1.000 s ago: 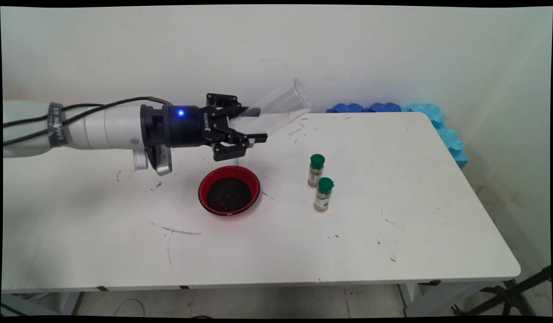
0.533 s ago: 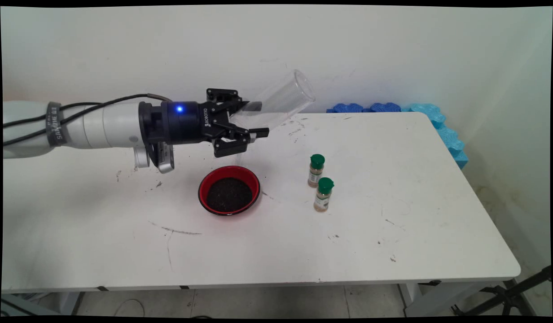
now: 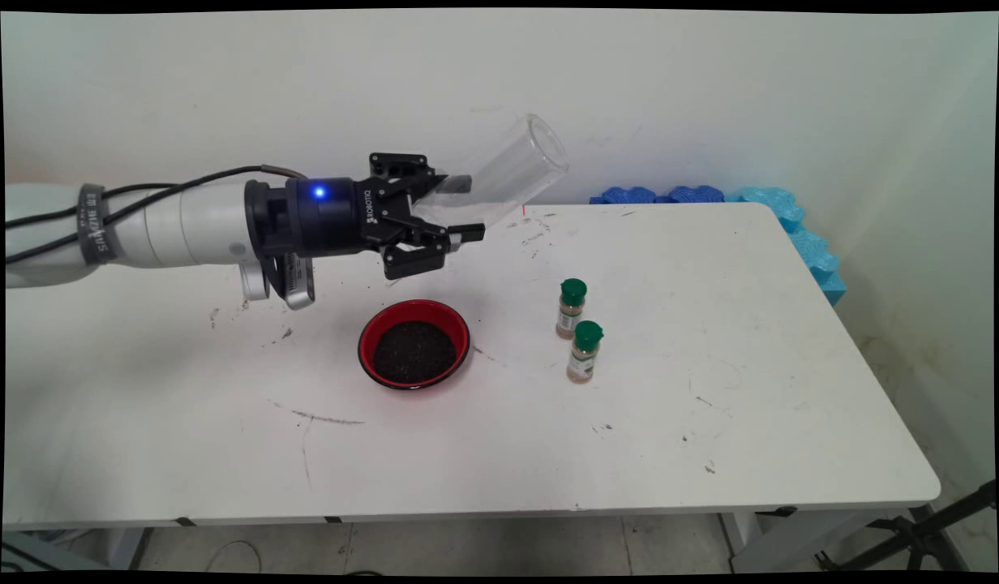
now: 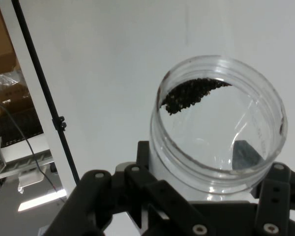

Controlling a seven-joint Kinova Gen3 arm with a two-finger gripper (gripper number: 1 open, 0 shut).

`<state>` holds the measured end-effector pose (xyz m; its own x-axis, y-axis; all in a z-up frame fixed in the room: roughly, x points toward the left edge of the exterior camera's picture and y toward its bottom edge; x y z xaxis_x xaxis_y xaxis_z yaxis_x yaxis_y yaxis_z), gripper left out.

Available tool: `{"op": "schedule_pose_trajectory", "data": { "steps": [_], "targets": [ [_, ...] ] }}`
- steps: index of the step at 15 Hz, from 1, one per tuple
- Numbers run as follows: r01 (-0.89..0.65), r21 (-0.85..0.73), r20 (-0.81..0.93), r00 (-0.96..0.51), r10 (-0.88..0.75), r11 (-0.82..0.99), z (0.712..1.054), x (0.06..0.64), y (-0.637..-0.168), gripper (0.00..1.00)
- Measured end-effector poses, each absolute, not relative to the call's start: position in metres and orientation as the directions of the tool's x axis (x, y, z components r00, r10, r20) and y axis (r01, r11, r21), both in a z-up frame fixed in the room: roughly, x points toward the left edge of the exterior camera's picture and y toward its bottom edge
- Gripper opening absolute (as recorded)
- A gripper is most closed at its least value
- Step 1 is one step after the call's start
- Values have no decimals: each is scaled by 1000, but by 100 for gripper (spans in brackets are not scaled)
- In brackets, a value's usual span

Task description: Pour the black seasoning powder in the red bowl

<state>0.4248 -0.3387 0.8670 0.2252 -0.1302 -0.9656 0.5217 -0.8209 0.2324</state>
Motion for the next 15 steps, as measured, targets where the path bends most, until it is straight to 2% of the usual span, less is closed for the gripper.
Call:
{"op": "schedule_pose_trajectory", "data": {
  "steps": [10, 15],
  "targets": [
    [506, 270, -956, 245, -164, -819, 866, 428, -339, 0],
    [434, 380, -911, 328, -249, -817, 865, 430, -341, 0]
  ]
}}
